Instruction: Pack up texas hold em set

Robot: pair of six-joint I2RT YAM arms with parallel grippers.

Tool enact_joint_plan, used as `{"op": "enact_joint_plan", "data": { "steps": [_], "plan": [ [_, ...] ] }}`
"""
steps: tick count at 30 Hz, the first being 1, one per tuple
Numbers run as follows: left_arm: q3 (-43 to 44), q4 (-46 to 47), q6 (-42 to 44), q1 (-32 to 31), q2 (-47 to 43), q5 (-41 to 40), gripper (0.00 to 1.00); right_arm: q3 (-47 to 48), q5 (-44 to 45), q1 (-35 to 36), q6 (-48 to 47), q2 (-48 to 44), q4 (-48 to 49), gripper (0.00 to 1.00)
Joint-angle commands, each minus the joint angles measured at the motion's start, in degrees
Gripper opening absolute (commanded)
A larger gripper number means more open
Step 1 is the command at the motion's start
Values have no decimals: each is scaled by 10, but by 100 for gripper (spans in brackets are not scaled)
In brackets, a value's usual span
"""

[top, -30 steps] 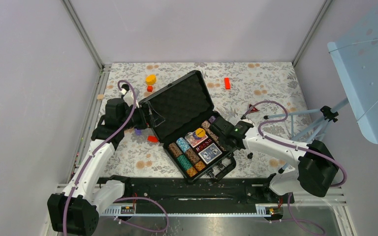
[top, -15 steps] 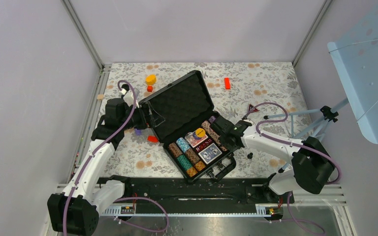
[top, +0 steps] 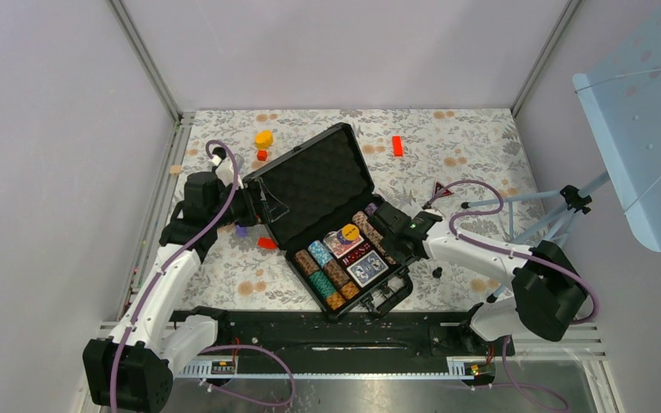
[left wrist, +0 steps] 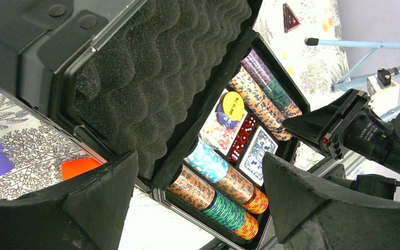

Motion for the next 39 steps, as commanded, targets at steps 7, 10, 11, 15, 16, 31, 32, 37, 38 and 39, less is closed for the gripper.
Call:
{"op": "enact_joint_plan", "data": {
  "steps": [7, 10, 11, 15, 16, 31, 32, 37, 38, 39],
  "plan": [
    [5, 17, 8, 4, 3, -14, 89, 14, 47, -4, -9, -67, -46, 31],
    [5, 17, 8, 4, 4, -14, 89, 20, 48, -4, -15, -78, -52, 31],
    [5, 17, 8, 4, 4, -14, 89, 19, 48, -4, -15, -81, -54, 31],
    [5, 17, 8, 4, 5, -15, 89, 14, 60, -4, -22, -94, -64, 31],
    [5, 17, 8, 4, 5, -14, 89, 12, 69, -4, -25, -98, -68, 31],
    [5, 18, 8, 4, 10, -10, 89, -29, 81, -28, -80, -79, -50, 5],
    [5, 18, 8, 4, 10, -10, 89, -31, 76, -31, -86, -76, -41, 5],
    [5, 18, 8, 5, 9, -11, 89, -25, 54, -33, -108, -53, -19, 4],
    [4, 18, 8, 4, 9, -11, 89, -24, 49, -34, -112, -48, -15, 4],
    [4, 18, 8, 4, 9, -11, 89, -22, 44, -34, -115, -43, -11, 4]
  ]
}}
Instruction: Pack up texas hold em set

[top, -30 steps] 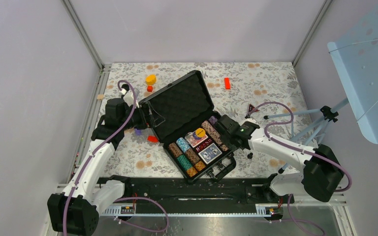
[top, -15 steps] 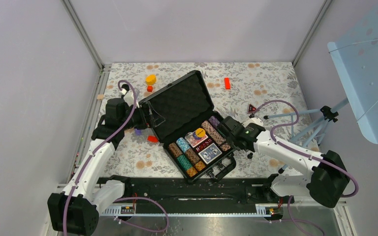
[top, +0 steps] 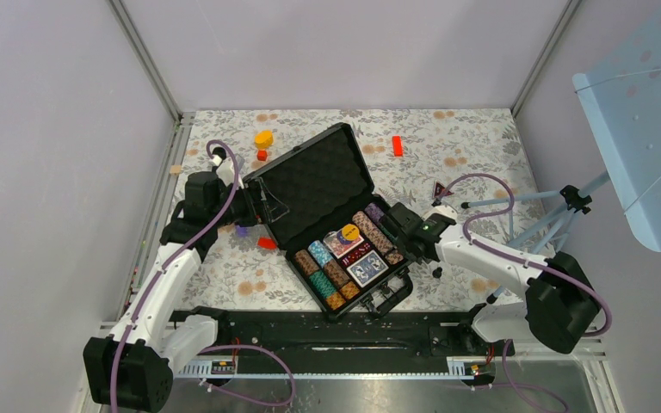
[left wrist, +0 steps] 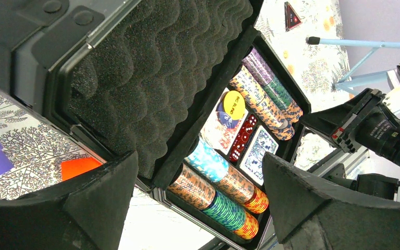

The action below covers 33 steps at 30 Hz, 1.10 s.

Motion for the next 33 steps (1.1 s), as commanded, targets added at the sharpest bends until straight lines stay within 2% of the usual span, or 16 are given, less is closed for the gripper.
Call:
{"op": "enact_joint_plan", "data": {
  "steps": [1, 33],
  "plan": [
    [4, 18, 8, 4, 4, -12, 89, 10, -18, -4, -24, 21, 24, 4],
    [4, 17, 9, 4, 1, -12, 89, 39, -131, -3, -143, 107, 80, 0]
  ]
}}
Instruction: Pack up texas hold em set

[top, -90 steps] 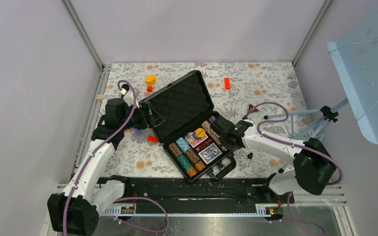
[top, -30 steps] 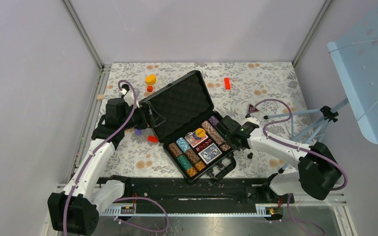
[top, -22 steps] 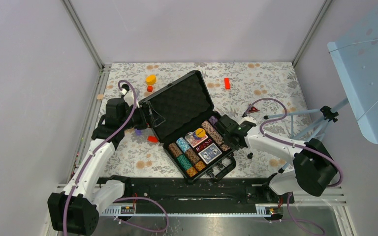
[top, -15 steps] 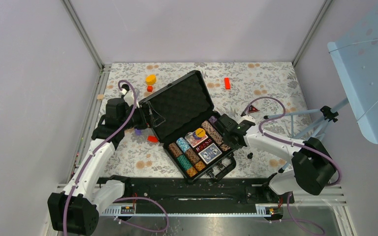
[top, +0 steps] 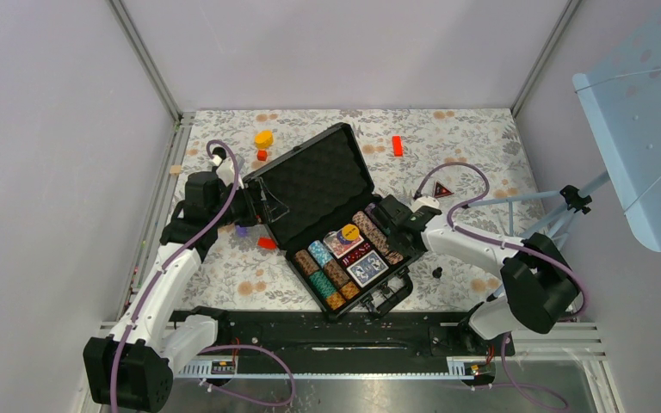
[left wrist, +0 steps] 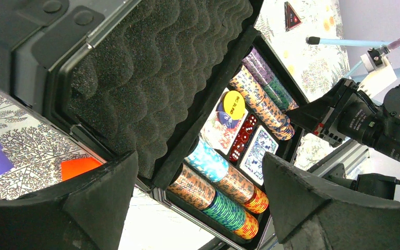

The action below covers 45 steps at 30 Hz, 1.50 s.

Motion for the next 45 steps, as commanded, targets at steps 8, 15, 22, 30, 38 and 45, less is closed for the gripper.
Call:
{"op": "enact_joint_plan", "data": {
  "steps": [8, 15, 22, 30, 38, 45],
  "plan": [
    [4, 17, 9, 4, 2, -11, 89, 3, -13, 6, -27, -41, -10, 0],
    [3, 17, 9, 4, 1, -13, 89, 12, 15, 6, -36, -80, -22, 0],
    [3, 18, 9, 4, 3, -11, 89, 7, -8, 7, -34, -74, -22, 0],
    [4, 17, 8, 4, 5, -10, 89, -22, -17, 6, -12, -71, -16, 0],
    [4, 17, 8, 5, 6, -9, 89, -24, -22, 4, -12, -58, -1, 2],
    [4, 17, 8, 4, 7, -10, 89, -22, -32, 2, -16, -48, 14, 3]
  ]
}}
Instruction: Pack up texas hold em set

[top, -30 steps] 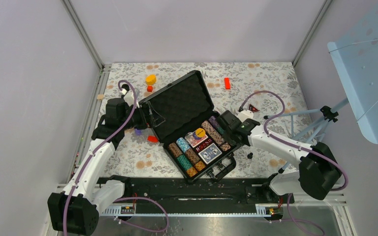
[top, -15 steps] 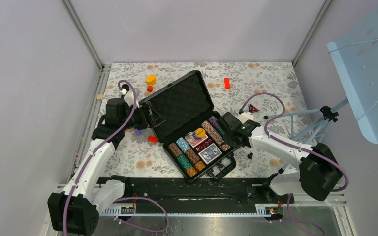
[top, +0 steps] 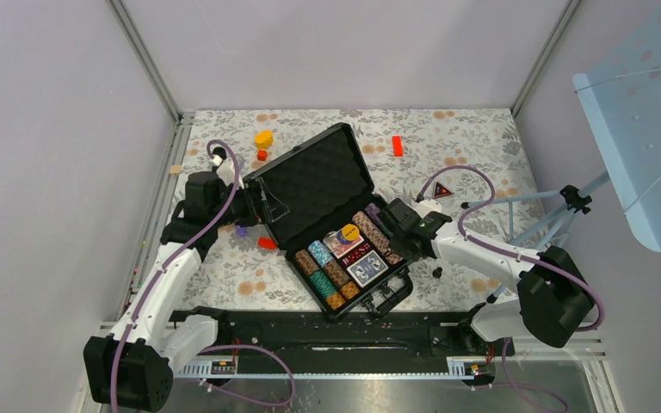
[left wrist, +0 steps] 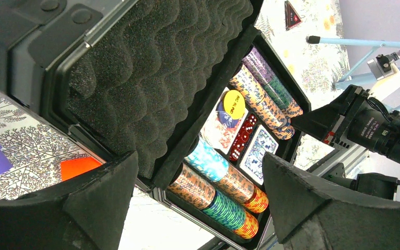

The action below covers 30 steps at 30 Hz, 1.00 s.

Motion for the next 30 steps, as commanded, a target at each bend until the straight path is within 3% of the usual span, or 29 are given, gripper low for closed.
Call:
{"op": "enact_joint_plan", "data": {
  "steps": [1, 17, 30],
  "plan": [
    [4, 17, 8, 4, 4, -11, 89, 7, -9, 0, 5, 11, 11, 2],
    [3, 17, 9, 4, 3, -12, 89, -1, 11, -2, 8, -39, -6, 2],
    [4, 16, 10, 4, 3, -12, 89, -1, 2, -11, 6, -20, -1, 6]
  ]
}}
